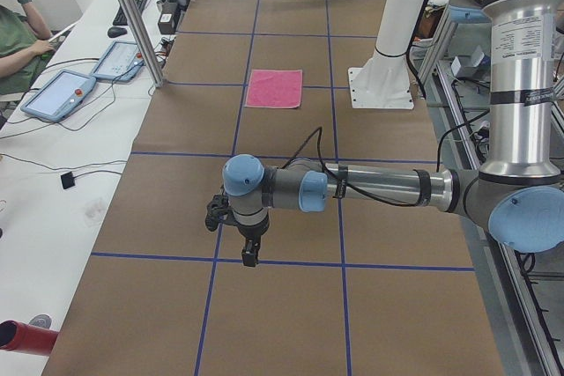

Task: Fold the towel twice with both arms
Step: 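Move both grippers toward opposite edges of the pink towel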

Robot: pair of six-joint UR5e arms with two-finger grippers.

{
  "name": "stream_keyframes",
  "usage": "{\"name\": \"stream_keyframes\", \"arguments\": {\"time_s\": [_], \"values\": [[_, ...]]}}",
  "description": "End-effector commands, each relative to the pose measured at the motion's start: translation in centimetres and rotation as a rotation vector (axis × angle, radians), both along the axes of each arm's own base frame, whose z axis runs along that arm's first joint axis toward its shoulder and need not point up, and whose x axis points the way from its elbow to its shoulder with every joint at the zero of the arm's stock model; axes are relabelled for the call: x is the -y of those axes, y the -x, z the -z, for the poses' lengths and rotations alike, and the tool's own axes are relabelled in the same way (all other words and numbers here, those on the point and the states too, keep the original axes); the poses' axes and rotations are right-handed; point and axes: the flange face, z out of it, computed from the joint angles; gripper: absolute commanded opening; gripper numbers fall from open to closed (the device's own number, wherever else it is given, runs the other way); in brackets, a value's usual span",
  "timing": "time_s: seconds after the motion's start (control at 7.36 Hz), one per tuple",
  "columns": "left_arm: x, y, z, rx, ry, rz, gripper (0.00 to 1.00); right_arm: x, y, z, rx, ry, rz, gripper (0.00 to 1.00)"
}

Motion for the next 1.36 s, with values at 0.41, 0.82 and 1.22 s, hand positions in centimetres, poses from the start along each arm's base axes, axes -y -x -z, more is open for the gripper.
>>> {"name": "stream_keyframes", "arguments": {"time_s": [0.41, 0.82, 1.22], "values": [[0.2, -0.1, 0.7, -0.003, -0.014, 0.001, 1.00, 0.7, 0.1, 1.0, 0.003, -0.009, -0.011, 1.00], [8.0, -1.7, 10.4, -0.081, -0.147, 0.041, 1.00, 7.6, 3.3, 9.6, 0.018, -0.161, 0.014, 1.00], [10.6, -11.8, 18.7, -0.162, -0.196, 0.054, 1.00, 12.1, 10.0, 18.2, 0.055, -0.226, 0.039, 1.00]]}}
